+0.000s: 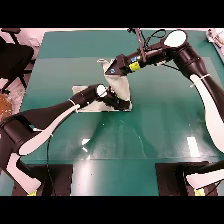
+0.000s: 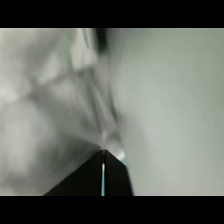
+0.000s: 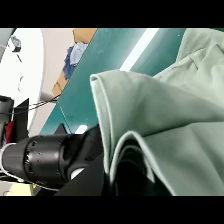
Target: Fold the shirts.
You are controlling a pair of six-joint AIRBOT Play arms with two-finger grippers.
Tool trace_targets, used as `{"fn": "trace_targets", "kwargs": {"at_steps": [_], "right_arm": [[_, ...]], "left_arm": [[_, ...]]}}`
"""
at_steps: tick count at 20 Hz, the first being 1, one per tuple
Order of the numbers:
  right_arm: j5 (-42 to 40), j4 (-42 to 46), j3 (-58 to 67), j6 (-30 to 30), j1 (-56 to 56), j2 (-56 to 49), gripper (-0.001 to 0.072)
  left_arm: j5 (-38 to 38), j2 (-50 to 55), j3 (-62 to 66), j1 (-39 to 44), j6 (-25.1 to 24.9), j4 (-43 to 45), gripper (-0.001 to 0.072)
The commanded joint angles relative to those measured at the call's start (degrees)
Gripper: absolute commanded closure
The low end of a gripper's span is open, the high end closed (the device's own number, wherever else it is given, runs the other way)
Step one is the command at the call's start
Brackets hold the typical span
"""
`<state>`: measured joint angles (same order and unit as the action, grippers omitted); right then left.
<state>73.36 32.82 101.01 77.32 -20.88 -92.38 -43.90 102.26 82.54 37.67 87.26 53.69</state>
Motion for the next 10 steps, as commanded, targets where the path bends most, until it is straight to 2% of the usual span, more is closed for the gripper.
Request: {"fn": "trace_targets", "kwargs": {"at_steps": [1,6,8,10], "right_arm": [[-2.27,1.79,0.07,0.87,-0.33,1.31,0.0696],[-3.41,1.9,0.07,0.85,0.37,2.12,0.0697],[-4.61,2.19,0.07,0.85,0.37,2.12,0.0697],[-5.35,3.21,0.07,0.87,0.35,2.12,0.0697]], "left_arm": [[-4.28,-1.79,0.0,-3.61,-4.44,0.31,0.0686],[-10.29,-4.7,-0.22,-8.13,-8.39,0.57,0.0687],[-11.21,-6.88,-0.81,-10.32,-8.72,2.78,0.0687],[-15.26,-8.24,-0.87,-12.66,-9.49,6.54,0.0687]]}}
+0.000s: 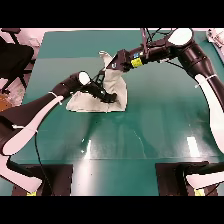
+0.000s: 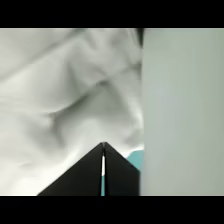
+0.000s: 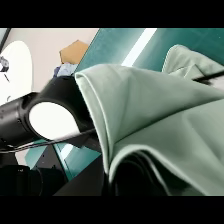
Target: Fold the shirts.
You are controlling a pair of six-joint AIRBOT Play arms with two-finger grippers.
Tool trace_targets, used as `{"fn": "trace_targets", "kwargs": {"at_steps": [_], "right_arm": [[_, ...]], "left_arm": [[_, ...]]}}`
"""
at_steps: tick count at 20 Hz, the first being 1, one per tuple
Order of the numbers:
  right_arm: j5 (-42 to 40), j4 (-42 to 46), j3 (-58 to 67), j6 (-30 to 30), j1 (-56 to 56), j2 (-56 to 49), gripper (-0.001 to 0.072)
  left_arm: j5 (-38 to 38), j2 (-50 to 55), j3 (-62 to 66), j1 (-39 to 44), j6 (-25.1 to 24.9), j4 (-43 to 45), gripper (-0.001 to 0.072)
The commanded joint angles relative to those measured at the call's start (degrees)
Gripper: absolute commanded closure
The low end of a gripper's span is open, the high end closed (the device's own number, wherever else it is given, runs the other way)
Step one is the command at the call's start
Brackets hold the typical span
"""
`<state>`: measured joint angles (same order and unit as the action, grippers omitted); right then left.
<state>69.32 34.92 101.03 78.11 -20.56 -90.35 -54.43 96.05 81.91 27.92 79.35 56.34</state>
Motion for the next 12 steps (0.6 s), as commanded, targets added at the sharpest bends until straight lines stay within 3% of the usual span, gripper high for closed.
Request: {"fn": "trace_targets", "kwargs": {"at_steps": [1,4,9,12], "right_arm": [[-1.62,1.16,0.04,0.09,0.0,0.09,0.0697],[-3.45,1.14,0.04,0.09,-0.02,0.09,0.0697],[-4.15,1.18,0.04,0.09,0.04,0.09,0.0697],[-4.44,1.2,0.04,0.09,0.04,-0.09,0.0697]], "left_arm": [[-7.54,-2.47,-0.26,-3.89,-2.62,5.44,0.0686],[-13.88,-2.95,-0.26,-6.56,-6.6,9.79,0.0686],[-22.01,-3.76,-0.24,-8.44,-19.26,10.49,0.0684],[-21.27,-5.42,-0.24,-9.51,-21.14,12.7,0.0684]]}}
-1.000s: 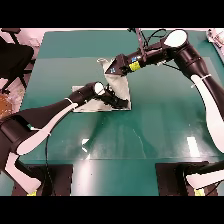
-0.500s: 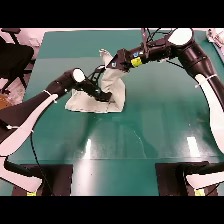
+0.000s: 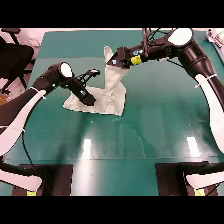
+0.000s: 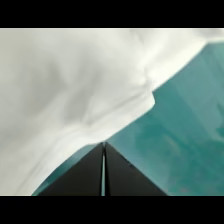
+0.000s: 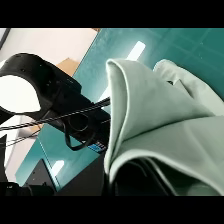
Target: Fold the shirts.
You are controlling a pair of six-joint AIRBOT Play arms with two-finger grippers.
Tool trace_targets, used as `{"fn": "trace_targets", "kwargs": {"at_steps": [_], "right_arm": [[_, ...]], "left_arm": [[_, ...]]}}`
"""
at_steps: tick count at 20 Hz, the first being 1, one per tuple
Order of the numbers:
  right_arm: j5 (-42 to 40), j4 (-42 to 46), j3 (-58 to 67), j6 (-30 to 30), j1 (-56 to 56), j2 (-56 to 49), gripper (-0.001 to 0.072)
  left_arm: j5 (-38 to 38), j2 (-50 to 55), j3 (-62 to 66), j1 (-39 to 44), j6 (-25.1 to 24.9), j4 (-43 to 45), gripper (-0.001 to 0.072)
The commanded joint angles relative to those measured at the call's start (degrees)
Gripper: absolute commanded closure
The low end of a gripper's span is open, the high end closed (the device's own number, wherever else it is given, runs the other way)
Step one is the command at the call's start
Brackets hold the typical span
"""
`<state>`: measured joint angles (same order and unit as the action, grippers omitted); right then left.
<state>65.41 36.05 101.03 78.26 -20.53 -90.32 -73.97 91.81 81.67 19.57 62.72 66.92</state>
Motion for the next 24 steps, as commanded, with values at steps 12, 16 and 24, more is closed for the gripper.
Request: {"fn": "trace_targets", "kwargs": {"at_steps": [12,16,24], "right_arm": [[-13.09,0.02,0.04,7.82,-10.23,-9.25,0.0697],[-20.57,0.0,0.04,11.32,-15.08,-13.64,0.0697],[-34.64,-6.49,0.04,12.98,-21.99,-20.81,0.0337]], "left_arm": [[-8.09,-12.83,0.17,-36.33,-26.1,-25.46,0.0683],[-12.0,-12.94,0.17,-42.51,-27.23,-29.16,0.0683],[-11.76,-12.87,0.15,-42.4,-27.28,-32.22,0.0683]]}}
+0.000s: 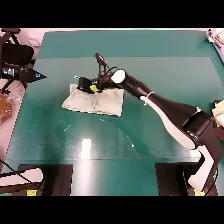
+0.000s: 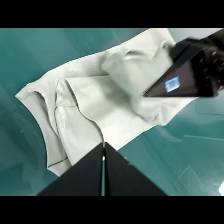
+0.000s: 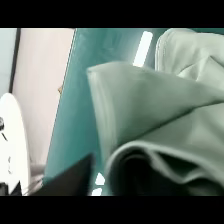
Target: Fold the shirts.
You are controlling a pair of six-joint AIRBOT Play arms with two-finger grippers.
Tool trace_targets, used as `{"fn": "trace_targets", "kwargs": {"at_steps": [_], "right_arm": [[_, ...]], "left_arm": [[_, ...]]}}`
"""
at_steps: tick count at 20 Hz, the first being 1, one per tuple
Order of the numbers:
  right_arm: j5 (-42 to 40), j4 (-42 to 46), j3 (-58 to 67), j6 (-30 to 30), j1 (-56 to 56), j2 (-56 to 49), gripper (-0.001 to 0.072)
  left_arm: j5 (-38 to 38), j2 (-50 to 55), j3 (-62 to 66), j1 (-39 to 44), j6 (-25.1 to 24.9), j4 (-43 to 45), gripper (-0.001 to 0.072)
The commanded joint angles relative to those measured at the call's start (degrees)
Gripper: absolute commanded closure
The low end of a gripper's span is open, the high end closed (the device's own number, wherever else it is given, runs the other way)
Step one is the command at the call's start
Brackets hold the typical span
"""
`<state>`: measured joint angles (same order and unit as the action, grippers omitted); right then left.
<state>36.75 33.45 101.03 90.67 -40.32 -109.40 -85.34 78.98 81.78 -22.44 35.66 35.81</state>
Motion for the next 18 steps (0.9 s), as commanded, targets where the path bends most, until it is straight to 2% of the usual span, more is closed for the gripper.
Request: {"fn": "trace_targets", "kwargs": {"at_steps": [1,3,5,8,9,10,13,14,15,16,18], "right_arm": [[-7.28,-5.55,0.07,0.46,-2.84,-1.68,0.0244],[-9.03,-8.94,0.09,-0.35,-3.87,-1.01,0.0245],[-8.9,-10.58,0.09,-3.58,-4.44,0.24,0.0245],[-5.42,-10.64,0.04,-11.34,-3.19,3.02,0.024],[-3.43,-8.09,0.04,-11.56,-1.66,4.44,0.0184],[-0.83,-3.93,0.02,-9.79,0.24,5.99,0.0182],[15.08,20.48,-1.44,7.85,8.9,12.15,0.0166],[20.09,26.47,-3.67,10.16,11.85,14.75,0.0103],[24.46,29.38,-7.08,9.9,15.26,17.64,0.0072],[27.74,29.22,-11.17,7.61,18.82,20.24,0.0072],[29.14,26.25,-20.31,3.8,24.48,24.17,0.0073]], "left_arm": [[-0.39,-0.04,0.04,-0.42,-0.22,-1.09,0.0683],[-0.33,-0.04,0.04,-0.42,-0.22,-1.11,0.0683],[-0.17,-0.04,0.04,-0.42,-0.22,-1.09,0.0683],[-0.11,-0.04,-0.13,-0.39,-0.22,-0.98,0.0683],[-0.02,-0.04,-0.42,-0.42,-0.22,-0.66,0.0683],[-0.04,-0.04,-0.76,-0.42,-0.17,-0.28,0.0683],[-0.13,-0.04,-2.03,-0.42,0.46,-0.17,0.0683],[-0.22,-0.04,-2.08,-0.42,1.57,-0.15,0.0683],[-0.22,-0.07,-2.08,-0.42,2.49,-0.24,0.0683],[-0.2,-0.04,-2.08,-0.42,3.96,-0.24,0.0683],[-0.17,-0.07,-2.08,-0.39,6.01,-0.28,0.0683]]}}
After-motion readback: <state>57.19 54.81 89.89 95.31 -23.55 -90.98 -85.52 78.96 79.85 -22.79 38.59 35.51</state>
